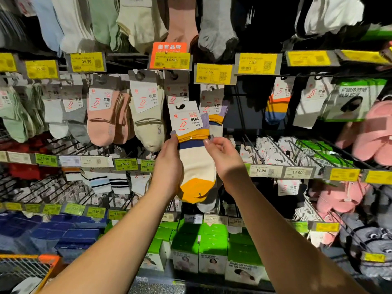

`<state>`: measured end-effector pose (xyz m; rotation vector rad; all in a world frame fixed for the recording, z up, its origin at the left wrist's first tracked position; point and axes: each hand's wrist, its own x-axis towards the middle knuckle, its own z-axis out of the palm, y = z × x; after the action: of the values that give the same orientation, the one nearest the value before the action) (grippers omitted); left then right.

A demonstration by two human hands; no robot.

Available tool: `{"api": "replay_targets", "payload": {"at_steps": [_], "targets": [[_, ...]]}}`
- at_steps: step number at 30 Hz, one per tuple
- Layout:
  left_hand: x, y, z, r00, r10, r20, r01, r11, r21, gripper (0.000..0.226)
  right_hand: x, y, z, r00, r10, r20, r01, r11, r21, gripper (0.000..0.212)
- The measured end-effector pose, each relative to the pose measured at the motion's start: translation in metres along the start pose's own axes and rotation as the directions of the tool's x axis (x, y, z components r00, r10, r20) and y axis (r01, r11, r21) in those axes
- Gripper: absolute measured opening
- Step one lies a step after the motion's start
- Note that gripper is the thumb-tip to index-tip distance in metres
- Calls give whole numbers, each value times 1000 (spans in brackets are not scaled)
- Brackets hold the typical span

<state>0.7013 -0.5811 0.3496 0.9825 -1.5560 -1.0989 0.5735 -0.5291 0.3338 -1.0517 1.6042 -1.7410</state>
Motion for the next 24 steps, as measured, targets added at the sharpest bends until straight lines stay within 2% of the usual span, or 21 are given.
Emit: {"api": "replay_targets", "payload": {"at_steps": [4, 7, 9, 12, 16, 20, 24], "targets": [[-1, 2, 3, 999, 49, 16, -49, 999, -16, 24, 1, -3, -3, 999, 19, 31, -19, 1000, 10, 29], [-2, 2, 4, 999, -29, 39, 37, 971, -237, 14, 4, -7, -4, 999, 31, 44, -34, 997, 66, 18], [-2, 1, 6, 998, -35, 58, 51, 953, -299, 8, 7, -7, -3, 999, 46, 22, -48, 997, 58, 16], [0, -1, 6, 999, -21, 37, 31, 958, -287, 6, 10, -9, -1, 997, 72, 6, -72, 994, 79, 11], [4, -7, -2, 1000, -17, -26, 12, 984, -175, 11, 16, -16, -8, 989, 145, -2, -140, 957, 255, 10], [8, -10, -16, 995, -24, -98, 5, 982, -190, 13, 27, -20, -24, 998, 59, -38, -51, 980, 191, 12], [11, -8, -24, 992, 0, -129, -25, 982, -189, 12, 38, -26, -29, 1000, -6, -29, 8, 998, 59, 24]]}}
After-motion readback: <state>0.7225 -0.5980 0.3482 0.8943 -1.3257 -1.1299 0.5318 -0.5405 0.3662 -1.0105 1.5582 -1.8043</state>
